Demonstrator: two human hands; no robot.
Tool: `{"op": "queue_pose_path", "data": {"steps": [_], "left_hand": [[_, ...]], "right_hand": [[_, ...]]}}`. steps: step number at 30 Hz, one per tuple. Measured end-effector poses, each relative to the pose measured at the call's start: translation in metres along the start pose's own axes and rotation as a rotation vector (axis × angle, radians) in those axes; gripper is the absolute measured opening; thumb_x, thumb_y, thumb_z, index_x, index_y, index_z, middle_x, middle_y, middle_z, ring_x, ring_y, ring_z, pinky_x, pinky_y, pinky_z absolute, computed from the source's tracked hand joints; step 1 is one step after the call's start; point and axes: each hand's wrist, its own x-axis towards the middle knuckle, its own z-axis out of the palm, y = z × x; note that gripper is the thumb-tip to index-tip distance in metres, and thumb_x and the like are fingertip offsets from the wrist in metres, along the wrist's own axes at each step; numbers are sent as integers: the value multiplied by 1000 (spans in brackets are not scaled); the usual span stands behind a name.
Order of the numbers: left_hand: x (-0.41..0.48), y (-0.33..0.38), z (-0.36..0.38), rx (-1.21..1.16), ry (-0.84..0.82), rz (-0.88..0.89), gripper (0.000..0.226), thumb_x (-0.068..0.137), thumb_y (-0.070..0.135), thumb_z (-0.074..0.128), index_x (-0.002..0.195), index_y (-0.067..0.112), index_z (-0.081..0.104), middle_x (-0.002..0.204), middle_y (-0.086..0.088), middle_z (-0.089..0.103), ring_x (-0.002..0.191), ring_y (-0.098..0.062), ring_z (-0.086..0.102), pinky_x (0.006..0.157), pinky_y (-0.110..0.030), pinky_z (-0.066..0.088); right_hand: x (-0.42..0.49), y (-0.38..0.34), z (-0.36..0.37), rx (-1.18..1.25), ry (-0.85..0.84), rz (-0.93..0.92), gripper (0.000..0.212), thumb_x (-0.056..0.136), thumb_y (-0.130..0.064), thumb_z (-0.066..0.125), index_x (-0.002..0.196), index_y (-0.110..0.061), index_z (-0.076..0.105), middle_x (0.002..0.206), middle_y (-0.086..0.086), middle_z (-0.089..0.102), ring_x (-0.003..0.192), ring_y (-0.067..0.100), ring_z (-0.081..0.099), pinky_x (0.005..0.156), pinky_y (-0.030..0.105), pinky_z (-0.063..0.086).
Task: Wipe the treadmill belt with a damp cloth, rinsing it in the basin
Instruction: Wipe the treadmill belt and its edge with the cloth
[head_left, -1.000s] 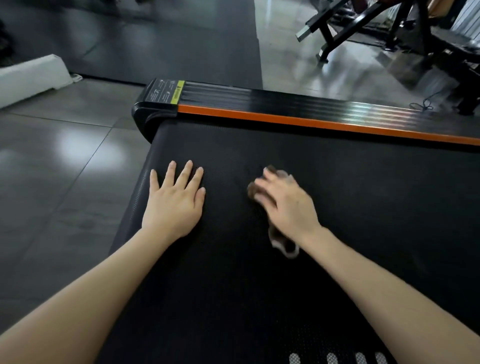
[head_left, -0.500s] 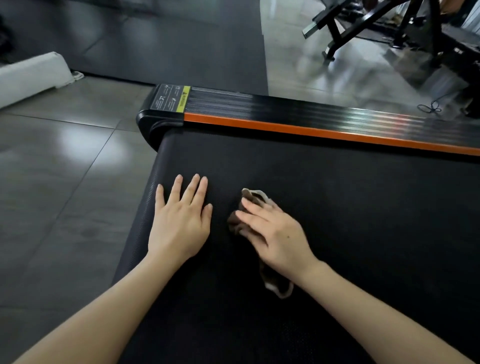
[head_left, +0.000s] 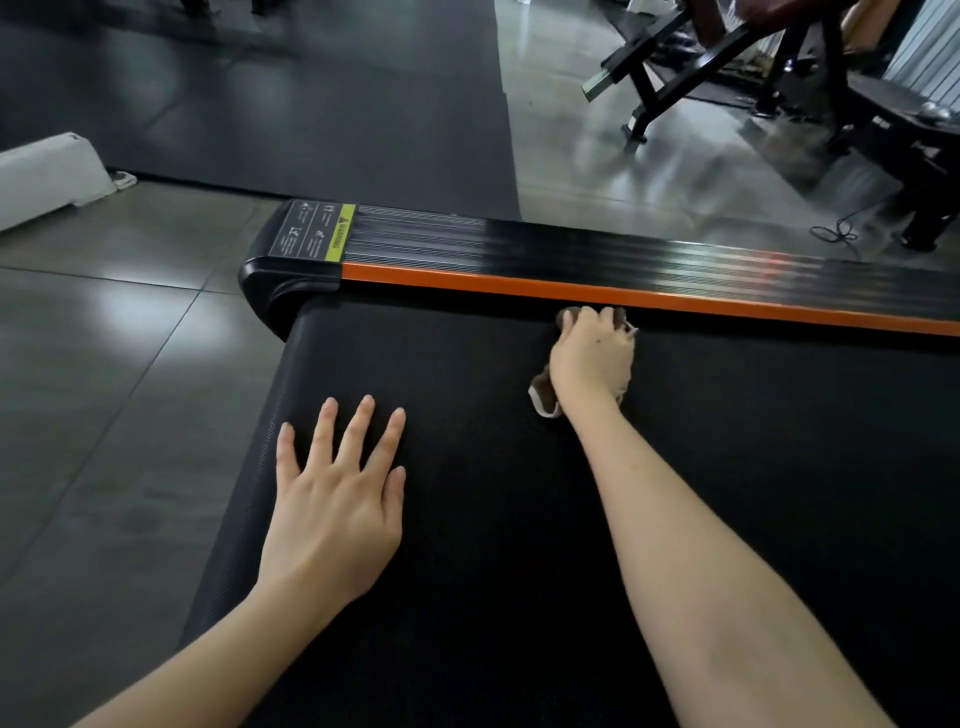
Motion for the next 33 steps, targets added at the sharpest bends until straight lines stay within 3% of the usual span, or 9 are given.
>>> {"op": "queue_pose_path", "data": {"steps": [3, 8, 11, 14, 19, 22, 25, 29, 33], "left_hand": [[0, 0, -1, -4, 1, -2, 56, 93, 41, 23, 142, 22, 41, 146, -7, 42, 137, -35, 32, 109, -59, 24], [1, 1, -4, -4, -10, -9, 59, 92, 41, 22, 142, 17, 40, 145, -6, 43, 137, -34, 34, 108, -58, 25], [1, 1, -6, -23, -31, -22, 66, 91, 46, 10, 148, 17, 27, 153, -1, 30, 144, -28, 19, 115, -54, 14], [1, 1, -7, -57, -39, -27, 73, 86, 49, 0, 150, 18, 17, 157, 3, 18, 146, -23, 6, 117, -49, 3], [2, 1, -6, -71, -37, -26, 76, 85, 46, -4, 150, 17, 20, 158, 4, 16, 146, -23, 6, 117, -48, 2], [1, 2, -5, -67, -31, -26, 74, 86, 45, -2, 149, 16, 23, 157, 2, 19, 146, -25, 9, 116, -50, 4], [1, 1, -6, -64, -32, -29, 64, 92, 41, 6, 150, 16, 22, 157, 2, 18, 146, -25, 8, 116, -50, 4], [1, 1, -7, -79, -49, -30, 55, 100, 37, 19, 151, 18, 15, 159, 3, 10, 146, -23, 0, 117, -49, -1], [1, 0, -9, -73, -66, -23, 54, 100, 37, 19, 151, 19, 14, 159, 3, 10, 146, -23, 0, 117, -50, 0]], "right_hand": [[-18, -39, 12, 31, -39, -140, 34, 98, -35, 40, 111, -10, 59, 135, 15, 49, 121, 39, 47, 97, 52, 43], [-44, -76, 22, 9, -84, -414, 40, 101, -33, 34, 128, -11, 54, 146, 20, 38, 131, 39, 39, 113, 49, 25], [-54, -59, 16, 46, -132, -588, 40, 100, -32, 39, 134, -15, 51, 148, 14, 38, 132, 36, 40, 112, 46, 26], [-90, -42, 1, 104, -168, -724, 36, 97, -30, 48, 129, -16, 57, 142, 13, 46, 127, 34, 47, 107, 46, 36], [-187, 18, -35, 247, -188, -900, 35, 95, -35, 46, 122, -18, 63, 138, 9, 52, 124, 29, 51, 99, 44, 45], [-190, 33, -39, 255, -167, -1046, 33, 93, -30, 49, 118, -17, 66, 134, 7, 56, 121, 28, 54, 97, 41, 47], [-134, 4, -22, 193, -106, -915, 30, 90, -23, 54, 116, -18, 67, 129, 6, 60, 111, 31, 59, 93, 42, 50], [-82, -34, -2, 131, -118, -588, 32, 97, -25, 48, 127, -22, 59, 142, 1, 48, 129, 22, 45, 111, 40, 30], [-129, -16, -16, 150, -132, -664, 32, 95, -26, 52, 125, -21, 61, 140, 1, 51, 128, 24, 47, 103, 39, 41]]}}
